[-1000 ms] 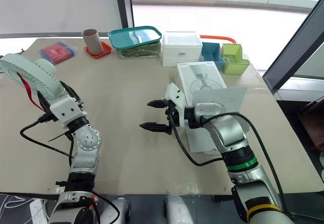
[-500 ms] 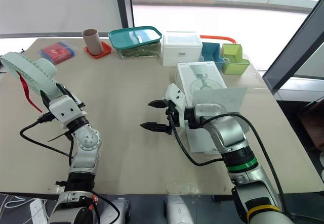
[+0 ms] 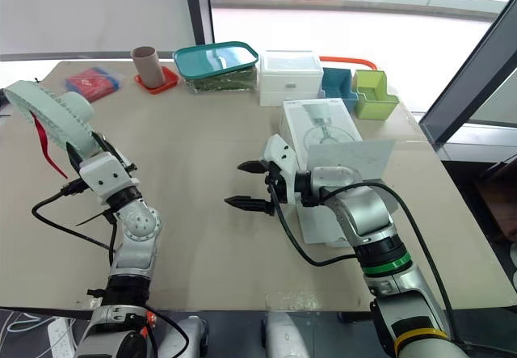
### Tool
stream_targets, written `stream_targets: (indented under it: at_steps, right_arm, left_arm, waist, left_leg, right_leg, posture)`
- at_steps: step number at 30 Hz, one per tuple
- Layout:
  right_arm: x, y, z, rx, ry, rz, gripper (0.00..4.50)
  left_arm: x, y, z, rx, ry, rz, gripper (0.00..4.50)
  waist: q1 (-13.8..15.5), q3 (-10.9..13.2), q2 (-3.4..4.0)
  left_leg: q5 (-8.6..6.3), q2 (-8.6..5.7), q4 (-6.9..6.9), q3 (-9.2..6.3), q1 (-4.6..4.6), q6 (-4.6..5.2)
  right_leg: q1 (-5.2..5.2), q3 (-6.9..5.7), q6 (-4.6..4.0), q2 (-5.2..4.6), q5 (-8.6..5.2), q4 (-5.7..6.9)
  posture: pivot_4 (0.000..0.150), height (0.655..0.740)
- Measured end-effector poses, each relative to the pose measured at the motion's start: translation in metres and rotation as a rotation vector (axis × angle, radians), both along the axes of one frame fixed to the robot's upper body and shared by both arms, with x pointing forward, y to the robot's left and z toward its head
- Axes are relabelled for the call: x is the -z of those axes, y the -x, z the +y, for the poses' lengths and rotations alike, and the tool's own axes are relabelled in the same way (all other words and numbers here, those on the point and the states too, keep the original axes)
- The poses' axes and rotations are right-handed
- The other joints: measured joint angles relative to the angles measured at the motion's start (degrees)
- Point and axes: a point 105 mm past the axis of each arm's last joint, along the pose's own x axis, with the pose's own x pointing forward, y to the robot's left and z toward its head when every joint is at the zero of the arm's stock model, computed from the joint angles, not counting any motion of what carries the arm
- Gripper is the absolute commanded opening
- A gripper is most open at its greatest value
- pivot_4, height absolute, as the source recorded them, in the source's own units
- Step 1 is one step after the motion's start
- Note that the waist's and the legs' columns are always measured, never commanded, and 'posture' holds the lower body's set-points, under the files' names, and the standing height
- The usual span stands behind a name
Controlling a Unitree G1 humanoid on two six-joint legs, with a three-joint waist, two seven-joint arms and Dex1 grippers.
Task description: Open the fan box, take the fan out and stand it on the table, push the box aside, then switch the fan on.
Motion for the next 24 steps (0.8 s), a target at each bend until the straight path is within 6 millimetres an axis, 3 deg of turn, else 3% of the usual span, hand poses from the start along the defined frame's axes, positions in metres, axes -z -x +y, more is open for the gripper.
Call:
stream_targets:
  at_steps: [6,11,24]
  right_arm:
    - [0.001,0.000,0.002,-0.002,0.004,-0.010,4.50]
    - [0.001,0.000,0.003,-0.005,0.000,-0.011,4.50]
    - [0.002,0.001,0.008,-0.014,-0.009,-0.011,4.50]
  left_arm:
    - [-0.007,0.002,-0.030,0.220,-0.019,-0.036,1.61]
    - [-0.012,0.010,-0.045,0.372,-0.069,-0.038,1.61]
    - [-0.011,0.033,-0.035,0.585,-0.243,0.057,1.61]
  waist:
    - [0.30,0.00,0.00]
    - [0.19,0.00,0.00]
    - [-0.07,0.00,0.00]
  left_leg:
    - [0.00,-0.01,0.00,0.00,-0.06,0.00]
    - [0.00,0.00,0.00,-0.01,-0.06,0.00]
    - [0.00,0.01,0.02,-0.02,-0.03,0.00]
  right_leg:
    - [-0.04,-0.03,0.00,-0.05,0.00,-0.02]
    - [-0.05,-0.03,0.00,-0.03,0.00,-0.01]
    - [-0.02,-0.04,-0.01,-0.02,0.00,0.00]
  posture:
    - [0.150,0.7400]
    - [0.150,0.7400]
    - [0.150,0.7400]
